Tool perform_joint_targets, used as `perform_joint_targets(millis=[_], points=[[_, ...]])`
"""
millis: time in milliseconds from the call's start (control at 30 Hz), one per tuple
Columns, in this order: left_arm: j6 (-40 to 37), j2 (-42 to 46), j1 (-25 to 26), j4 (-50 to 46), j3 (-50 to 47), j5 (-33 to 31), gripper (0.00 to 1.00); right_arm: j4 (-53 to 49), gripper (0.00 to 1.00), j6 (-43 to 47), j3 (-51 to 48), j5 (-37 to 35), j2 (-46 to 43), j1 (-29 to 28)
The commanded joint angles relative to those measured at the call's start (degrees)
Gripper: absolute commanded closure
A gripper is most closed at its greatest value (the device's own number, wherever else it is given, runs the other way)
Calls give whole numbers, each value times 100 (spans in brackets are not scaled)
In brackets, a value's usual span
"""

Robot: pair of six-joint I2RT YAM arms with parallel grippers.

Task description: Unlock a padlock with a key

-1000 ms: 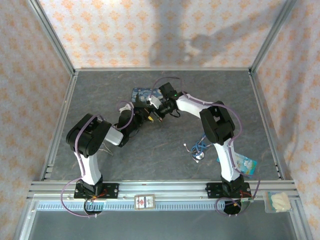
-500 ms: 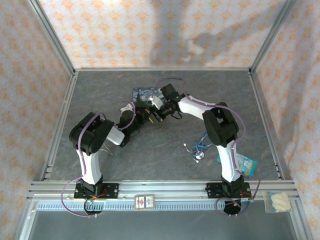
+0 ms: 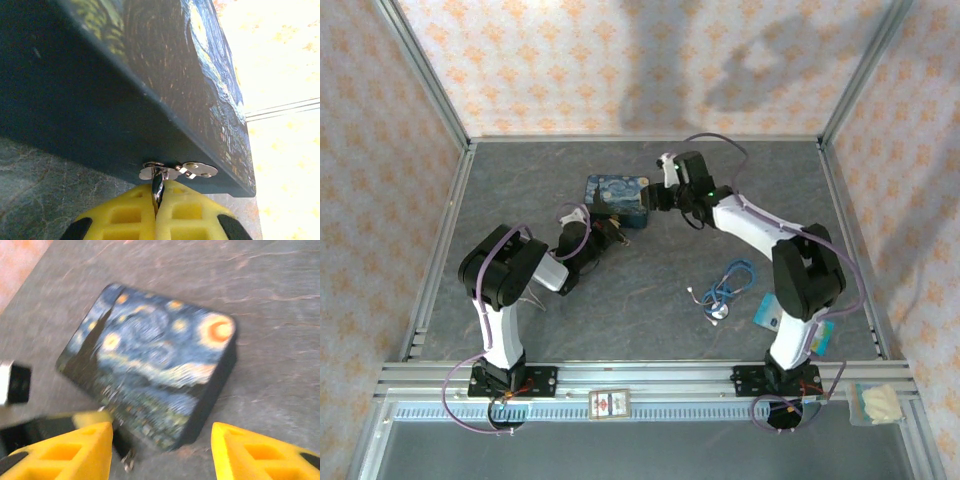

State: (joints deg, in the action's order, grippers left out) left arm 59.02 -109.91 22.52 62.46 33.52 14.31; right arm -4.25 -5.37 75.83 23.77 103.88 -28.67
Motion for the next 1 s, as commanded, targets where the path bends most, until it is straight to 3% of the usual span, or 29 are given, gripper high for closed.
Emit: perform_joint_targets(millis=[0,200,533,967], points=[[-92,13,4,265,-78,-30,100,715,46,-1174,132,-503,411,-51],[-49,11,0,372,-109,-33,100,1208,45,-1720,283,-268,998,-84],[21,2,4,438,-135,-182,100,1448,46,-2208,-205,-723,1153,-157],[815,-72,4,1075,-481,-1270,100,1729,50,-2671,-1087,-1326,924,-158]])
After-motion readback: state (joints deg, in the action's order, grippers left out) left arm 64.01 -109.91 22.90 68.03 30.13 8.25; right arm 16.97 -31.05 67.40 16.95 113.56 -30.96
